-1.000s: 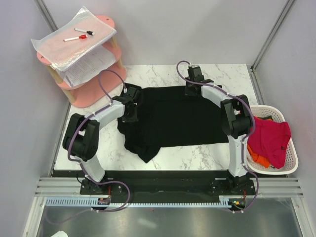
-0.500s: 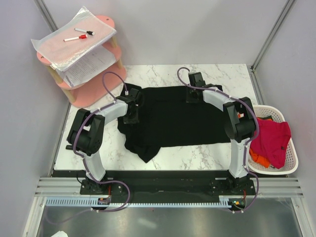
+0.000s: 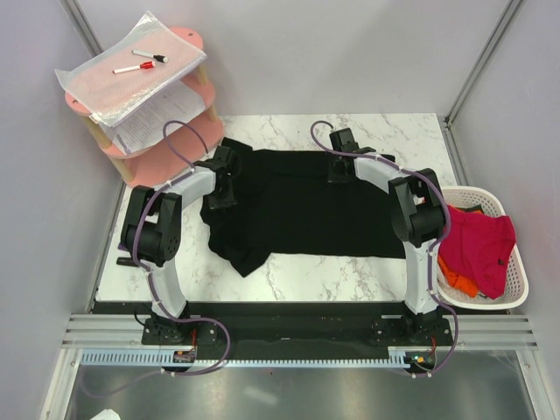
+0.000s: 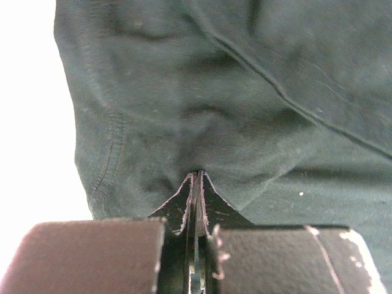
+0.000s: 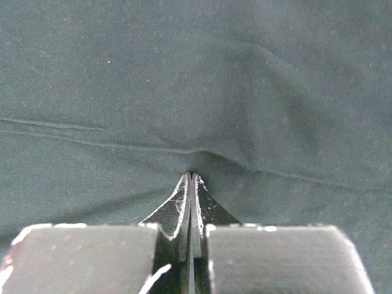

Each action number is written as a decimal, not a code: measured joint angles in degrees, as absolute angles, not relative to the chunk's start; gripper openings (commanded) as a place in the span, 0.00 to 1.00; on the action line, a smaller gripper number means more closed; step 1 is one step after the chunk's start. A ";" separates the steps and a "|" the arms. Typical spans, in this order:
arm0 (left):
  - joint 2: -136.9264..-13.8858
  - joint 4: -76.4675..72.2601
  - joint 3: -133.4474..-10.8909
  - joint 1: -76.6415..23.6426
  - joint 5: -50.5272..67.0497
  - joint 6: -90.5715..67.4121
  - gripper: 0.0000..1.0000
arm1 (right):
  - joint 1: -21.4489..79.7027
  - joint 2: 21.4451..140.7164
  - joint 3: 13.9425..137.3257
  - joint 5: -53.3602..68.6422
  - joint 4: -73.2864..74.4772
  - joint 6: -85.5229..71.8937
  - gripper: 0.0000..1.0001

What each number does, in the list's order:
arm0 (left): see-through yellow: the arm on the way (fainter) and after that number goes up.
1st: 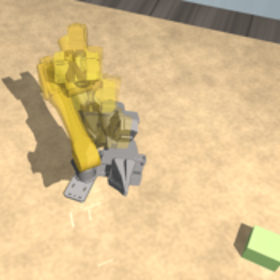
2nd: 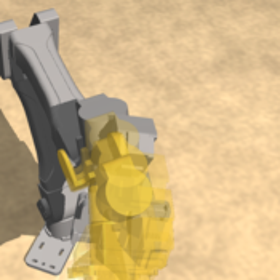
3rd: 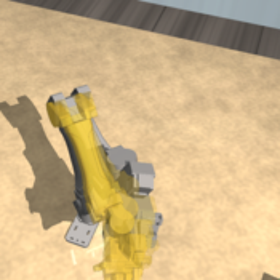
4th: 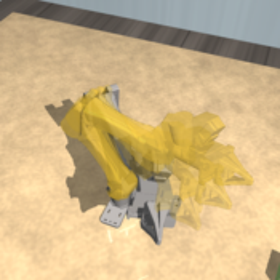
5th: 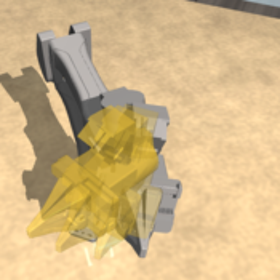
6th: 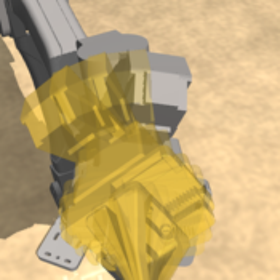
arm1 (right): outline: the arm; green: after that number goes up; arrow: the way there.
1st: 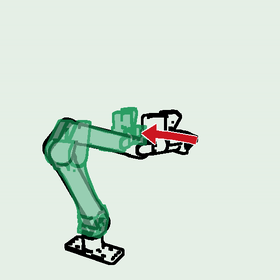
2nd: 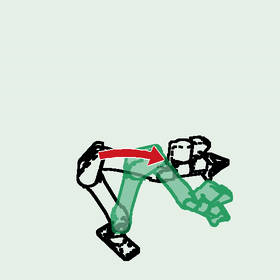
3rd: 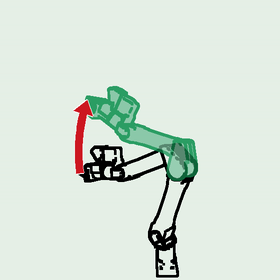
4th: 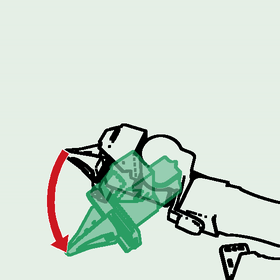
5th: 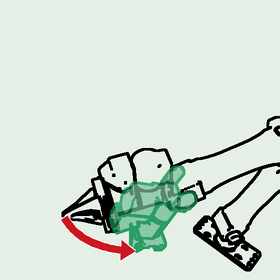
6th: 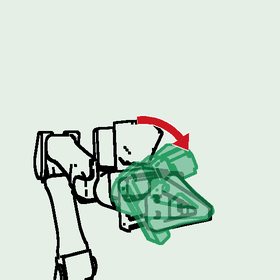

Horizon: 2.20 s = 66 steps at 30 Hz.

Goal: Fold and stack the t-shirts
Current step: Fold the flattened tshirt in 1/3 of the way

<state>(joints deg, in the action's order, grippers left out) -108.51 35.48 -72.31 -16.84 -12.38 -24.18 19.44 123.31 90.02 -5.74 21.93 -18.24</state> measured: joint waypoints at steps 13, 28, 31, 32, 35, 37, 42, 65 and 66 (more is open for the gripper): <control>-111.07 36.56 -75.35 -11.92 -20.10 -24.10 0.02 | 19.66 124.38 91.42 -7.42 21.85 -18.26 0.00; -110.96 37.47 -73.45 -10.83 -28.69 -24.03 0.51 | 19.66 124.68 91.77 -13.06 21.39 -17.52 0.10; -109.21 37.76 -72.25 -11.20 -30.41 -23.68 0.89 | 19.66 124.66 91.74 -13.52 21.34 -16.91 0.44; -108.25 37.78 -71.72 -11.35 -30.57 -23.53 0.94 | 19.64 124.44 91.46 -13.87 21.15 -16.16 0.54; -105.80 37.87 -70.50 -12.34 -31.20 -23.59 1.00 | 19.29 122.96 89.38 -14.28 20.67 -15.86 0.87; -103.94 37.85 -69.87 -13.80 -31.22 -23.68 1.00 | 19.05 121.62 87.74 -14.31 20.62 -15.29 0.98; -98.94 37.04 -67.83 -18.17 -30.15 -23.70 1.00 | 18.87 119.39 86.21 -13.76 20.82 -14.76 0.98; -102.63 20.69 -61.95 -14.11 -13.30 -23.81 1.00 | 19.29 118.06 83.44 -10.79 20.18 -14.74 0.98; -102.67 20.78 -62.06 -13.61 -12.93 -23.81 1.00 | 19.29 118.06 83.44 -11.05 20.23 -14.74 0.98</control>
<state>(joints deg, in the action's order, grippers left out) -102.67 20.78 -62.06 -13.61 -12.93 -23.81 19.29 118.06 83.44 -11.05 20.23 -14.74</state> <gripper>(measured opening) 0.994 0.982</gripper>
